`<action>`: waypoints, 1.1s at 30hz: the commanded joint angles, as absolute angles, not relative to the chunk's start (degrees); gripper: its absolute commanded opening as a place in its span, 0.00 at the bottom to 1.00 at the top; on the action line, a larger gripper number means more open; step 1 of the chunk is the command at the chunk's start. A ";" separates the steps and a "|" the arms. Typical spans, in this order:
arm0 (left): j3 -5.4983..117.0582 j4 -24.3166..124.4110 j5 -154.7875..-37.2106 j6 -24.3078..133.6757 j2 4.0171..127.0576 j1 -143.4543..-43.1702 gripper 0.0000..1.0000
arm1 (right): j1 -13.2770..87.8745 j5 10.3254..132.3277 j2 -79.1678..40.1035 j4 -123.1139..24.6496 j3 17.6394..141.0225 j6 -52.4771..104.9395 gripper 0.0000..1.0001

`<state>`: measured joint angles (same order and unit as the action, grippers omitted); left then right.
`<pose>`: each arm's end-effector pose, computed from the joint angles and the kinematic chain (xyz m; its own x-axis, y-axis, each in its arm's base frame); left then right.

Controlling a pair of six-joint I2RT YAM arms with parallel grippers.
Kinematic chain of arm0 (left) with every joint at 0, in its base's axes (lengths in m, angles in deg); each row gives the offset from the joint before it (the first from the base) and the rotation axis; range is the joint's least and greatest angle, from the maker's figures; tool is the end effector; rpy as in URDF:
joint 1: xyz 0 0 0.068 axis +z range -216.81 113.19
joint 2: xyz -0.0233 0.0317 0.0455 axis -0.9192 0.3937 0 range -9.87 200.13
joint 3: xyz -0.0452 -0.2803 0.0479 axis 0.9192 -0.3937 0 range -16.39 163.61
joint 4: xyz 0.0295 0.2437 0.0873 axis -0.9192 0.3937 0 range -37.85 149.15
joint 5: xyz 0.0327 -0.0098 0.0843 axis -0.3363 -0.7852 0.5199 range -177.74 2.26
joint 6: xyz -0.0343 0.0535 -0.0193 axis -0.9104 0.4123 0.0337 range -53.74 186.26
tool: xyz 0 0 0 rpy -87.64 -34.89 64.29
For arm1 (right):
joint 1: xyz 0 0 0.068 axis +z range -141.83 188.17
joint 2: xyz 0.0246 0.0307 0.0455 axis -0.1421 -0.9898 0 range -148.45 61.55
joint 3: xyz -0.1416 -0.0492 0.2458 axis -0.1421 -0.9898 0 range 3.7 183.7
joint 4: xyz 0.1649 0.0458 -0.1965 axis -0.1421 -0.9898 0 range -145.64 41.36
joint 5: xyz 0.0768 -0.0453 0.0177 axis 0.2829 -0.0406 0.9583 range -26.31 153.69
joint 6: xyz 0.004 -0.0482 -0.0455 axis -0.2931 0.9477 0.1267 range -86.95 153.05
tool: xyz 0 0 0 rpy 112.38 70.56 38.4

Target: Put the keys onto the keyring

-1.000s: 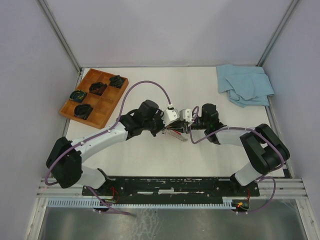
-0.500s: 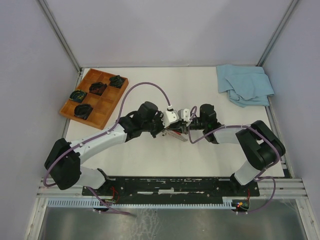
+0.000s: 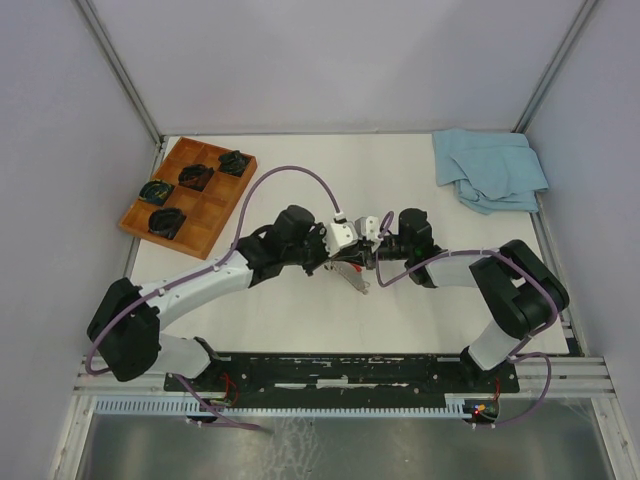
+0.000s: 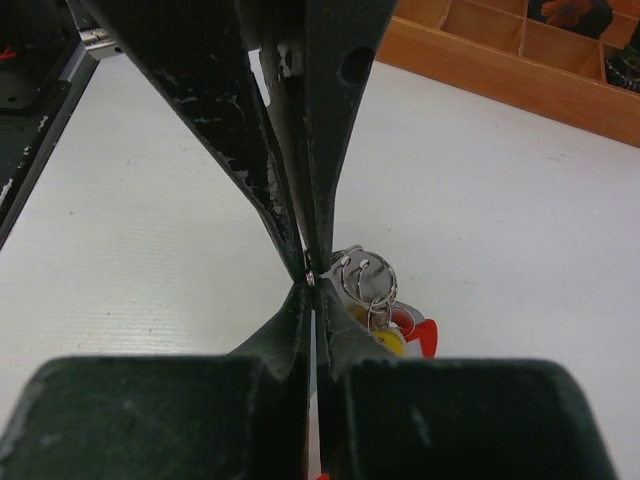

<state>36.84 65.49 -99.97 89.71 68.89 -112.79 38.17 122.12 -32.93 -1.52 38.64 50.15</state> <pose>0.2069 -0.2301 0.2580 -0.0748 0.6370 -0.7672 0.9235 0.3346 0.1878 0.2516 0.1970 0.1905 0.1110 -0.1138 -0.9873 -0.9937 0.0041 -0.1122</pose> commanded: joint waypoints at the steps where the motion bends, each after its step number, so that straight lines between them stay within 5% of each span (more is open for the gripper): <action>1: 33.14 55.93 -102.16 87.16 65.20 -111.88 0.18 | 38.43 123.08 -32.49 3.35 40.23 47.81 0.01; 12: 11.37 20.92 -122.06 71.66 55.95 -97.98 0.35 | 37.22 121.87 -34.25 15.88 38.20 38.94 0.01; 33: 5.58 -6.41 -129.31 70.66 68.33 -95.05 0.34 | 37.01 122.87 -36.01 22.36 36.85 34.65 0.01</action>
<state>5.74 2.22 -126.00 70.54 67.23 -95.37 37.25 120.61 -36.03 17.75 36.69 36.25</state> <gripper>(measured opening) 0.344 0.019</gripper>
